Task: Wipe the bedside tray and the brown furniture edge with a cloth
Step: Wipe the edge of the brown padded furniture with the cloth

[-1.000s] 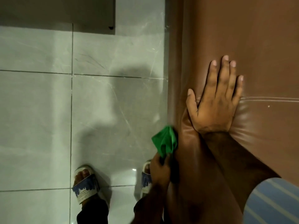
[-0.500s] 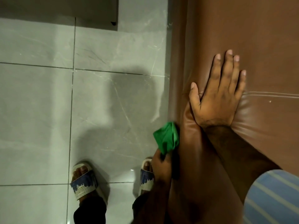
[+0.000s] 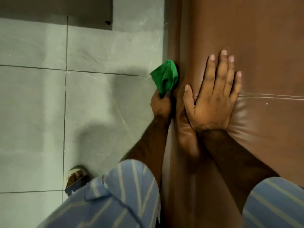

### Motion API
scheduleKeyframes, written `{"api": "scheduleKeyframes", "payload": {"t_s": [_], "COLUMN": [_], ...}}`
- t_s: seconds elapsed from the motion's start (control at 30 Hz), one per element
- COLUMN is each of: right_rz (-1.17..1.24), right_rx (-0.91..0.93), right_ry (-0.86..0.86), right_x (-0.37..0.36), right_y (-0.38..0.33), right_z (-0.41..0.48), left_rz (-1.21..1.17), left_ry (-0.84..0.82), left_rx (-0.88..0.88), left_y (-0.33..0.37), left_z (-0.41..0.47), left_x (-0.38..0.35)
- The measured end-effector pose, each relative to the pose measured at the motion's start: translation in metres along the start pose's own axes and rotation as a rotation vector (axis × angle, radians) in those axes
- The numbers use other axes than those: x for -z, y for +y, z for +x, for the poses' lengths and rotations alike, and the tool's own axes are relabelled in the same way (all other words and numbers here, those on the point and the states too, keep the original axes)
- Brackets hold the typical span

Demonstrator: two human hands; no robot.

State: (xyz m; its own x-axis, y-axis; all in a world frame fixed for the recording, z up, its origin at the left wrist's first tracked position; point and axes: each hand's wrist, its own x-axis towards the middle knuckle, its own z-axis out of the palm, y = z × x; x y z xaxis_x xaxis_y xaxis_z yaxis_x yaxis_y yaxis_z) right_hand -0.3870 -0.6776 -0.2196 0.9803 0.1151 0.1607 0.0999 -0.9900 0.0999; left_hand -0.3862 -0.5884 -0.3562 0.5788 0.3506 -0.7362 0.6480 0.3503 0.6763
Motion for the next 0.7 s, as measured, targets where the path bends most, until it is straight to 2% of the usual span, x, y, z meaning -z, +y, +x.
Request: {"api": "scheduleKeyframes", "payload": {"t_s": [0.07, 0.13, 0.2, 0.27, 0.4, 0.5, 0.57, 0.63, 0.7], "right_rz": [0.01, 0.005, 0.002, -0.004, -0.018, -0.009, -0.017, -0.012, -0.005], "right_rx": [0.002, -0.002, 0.002, 0.007, -0.002, -0.002, -0.005, -0.007, -0.009], "right_ry": [-0.023, -0.022, -0.005, -0.001, 0.02, 0.012, 0.002, -0.012, -0.032], "right_x": [0.0, -0.001, -0.004, -0.006, -0.007, -0.006, -0.004, -0.002, -0.002], "right_y": [0.0, 0.001, 0.001, 0.001, 0.001, 0.0, 0.0, -0.001, -0.002], "right_z": [0.0, -0.001, -0.002, -0.001, -0.002, -0.001, -0.001, -0.001, -0.001], "left_rz": [-0.003, 0.175, 0.348, 0.402, 0.147, -0.047, -0.138, -0.163, 0.007], "left_ry": [-0.006, -0.022, -0.042, -0.044, -0.033, -0.048, -0.047, -0.063, -0.033], "left_rx": [0.071, 0.151, 0.232, 0.212, 0.089, 0.012, 0.01, 0.058, 0.089], "left_y": [-0.036, -0.072, -0.085, -0.072, -0.015, 0.029, 0.014, -0.029, -0.074], "left_z": [-0.022, -0.039, -0.031, 0.003, 0.092, 0.075, 0.04, 0.001, -0.037], "left_x": [0.018, 0.042, 0.049, 0.036, -0.008, -0.017, -0.008, 0.012, 0.037]}}
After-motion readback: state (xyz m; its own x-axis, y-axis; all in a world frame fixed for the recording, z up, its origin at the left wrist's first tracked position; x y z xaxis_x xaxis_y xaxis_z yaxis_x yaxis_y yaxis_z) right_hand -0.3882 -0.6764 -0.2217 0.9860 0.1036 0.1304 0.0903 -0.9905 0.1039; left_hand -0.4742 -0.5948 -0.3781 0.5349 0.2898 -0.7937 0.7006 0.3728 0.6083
